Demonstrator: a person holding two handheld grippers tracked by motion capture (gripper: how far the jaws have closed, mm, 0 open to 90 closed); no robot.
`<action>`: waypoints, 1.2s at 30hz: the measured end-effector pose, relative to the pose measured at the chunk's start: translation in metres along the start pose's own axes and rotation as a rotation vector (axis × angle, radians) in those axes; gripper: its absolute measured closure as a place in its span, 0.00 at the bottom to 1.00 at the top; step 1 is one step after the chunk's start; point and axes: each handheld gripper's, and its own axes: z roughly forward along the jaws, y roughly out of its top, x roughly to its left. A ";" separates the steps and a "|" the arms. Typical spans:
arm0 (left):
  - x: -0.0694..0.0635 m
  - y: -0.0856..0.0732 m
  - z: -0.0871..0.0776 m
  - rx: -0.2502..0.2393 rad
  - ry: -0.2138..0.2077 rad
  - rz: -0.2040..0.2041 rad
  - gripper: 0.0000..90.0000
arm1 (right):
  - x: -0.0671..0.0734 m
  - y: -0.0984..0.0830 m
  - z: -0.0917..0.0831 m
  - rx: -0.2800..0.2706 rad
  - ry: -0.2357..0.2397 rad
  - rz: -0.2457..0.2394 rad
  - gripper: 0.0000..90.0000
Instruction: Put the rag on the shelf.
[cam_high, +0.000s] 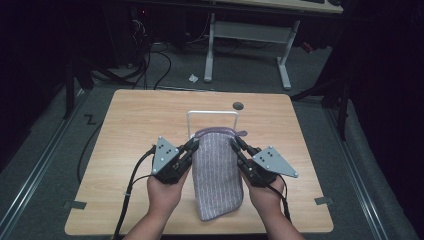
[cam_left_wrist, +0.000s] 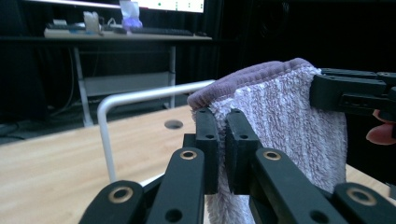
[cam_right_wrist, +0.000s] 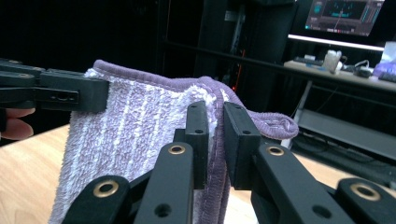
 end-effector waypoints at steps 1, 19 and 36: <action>0.001 0.004 0.000 -0.005 0.001 0.002 0.95 | -0.001 0.007 0.001 -0.012 -0.001 -0.007 0.90; 0.015 0.050 0.005 -0.076 0.009 0.040 0.95 | -0.012 0.043 0.011 -0.066 -0.011 -0.006 0.91; 0.039 0.071 0.045 -0.053 0.008 0.064 0.96 | -0.039 0.063 0.039 -0.041 -0.036 0.035 0.91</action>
